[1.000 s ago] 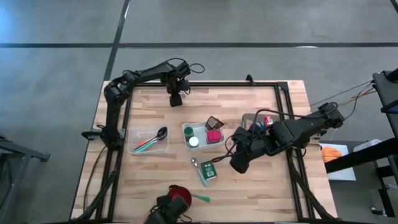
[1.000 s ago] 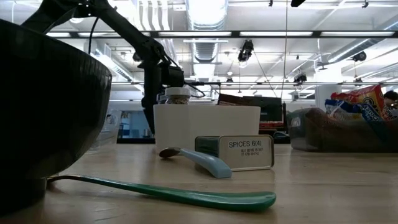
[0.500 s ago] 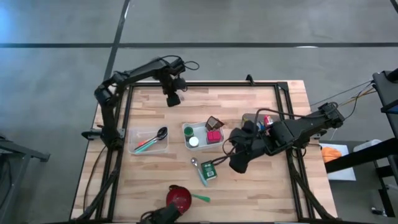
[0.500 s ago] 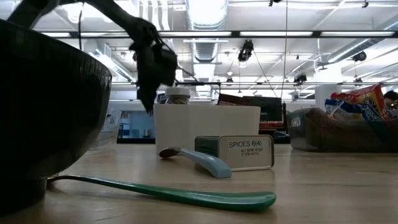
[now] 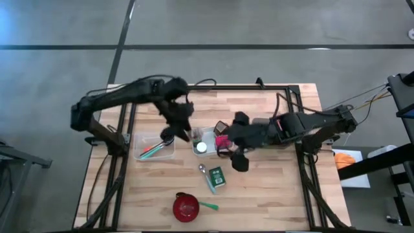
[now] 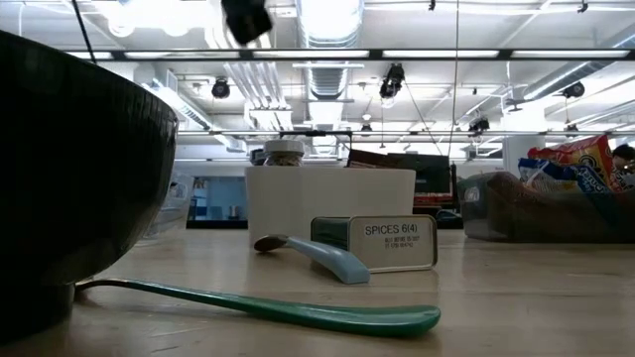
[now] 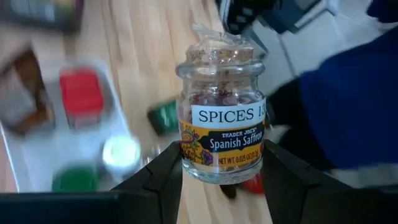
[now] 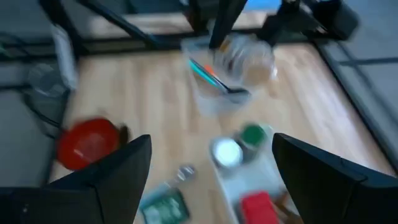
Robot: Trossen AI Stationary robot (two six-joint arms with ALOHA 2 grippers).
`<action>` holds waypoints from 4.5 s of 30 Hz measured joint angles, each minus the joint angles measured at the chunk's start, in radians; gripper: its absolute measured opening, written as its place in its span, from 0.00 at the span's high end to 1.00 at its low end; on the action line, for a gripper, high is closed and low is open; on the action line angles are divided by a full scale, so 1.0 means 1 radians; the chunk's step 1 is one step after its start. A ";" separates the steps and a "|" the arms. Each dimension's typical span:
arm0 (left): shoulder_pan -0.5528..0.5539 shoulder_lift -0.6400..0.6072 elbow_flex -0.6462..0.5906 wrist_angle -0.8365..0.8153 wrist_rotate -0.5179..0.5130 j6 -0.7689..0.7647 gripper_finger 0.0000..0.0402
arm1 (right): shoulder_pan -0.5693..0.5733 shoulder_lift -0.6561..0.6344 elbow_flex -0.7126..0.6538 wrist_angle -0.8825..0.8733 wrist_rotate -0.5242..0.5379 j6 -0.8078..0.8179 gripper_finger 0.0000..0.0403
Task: Pick & Place Food Item
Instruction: Put the brown seasoning bottle into the white bin
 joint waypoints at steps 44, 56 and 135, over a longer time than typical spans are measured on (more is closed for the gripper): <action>-0.176 -0.020 -0.001 0.428 -0.217 -0.251 0.59 | -0.129 0.025 0.054 0.124 -0.163 0.171 0.58; -0.175 -0.019 -0.002 0.426 -0.225 -0.270 0.59 | -0.142 0.025 0.054 0.130 -0.181 0.182 0.29; -0.172 -0.430 -0.398 0.408 -0.516 -0.574 0.08 | -0.399 0.340 -0.238 0.247 -0.330 -0.100 0.57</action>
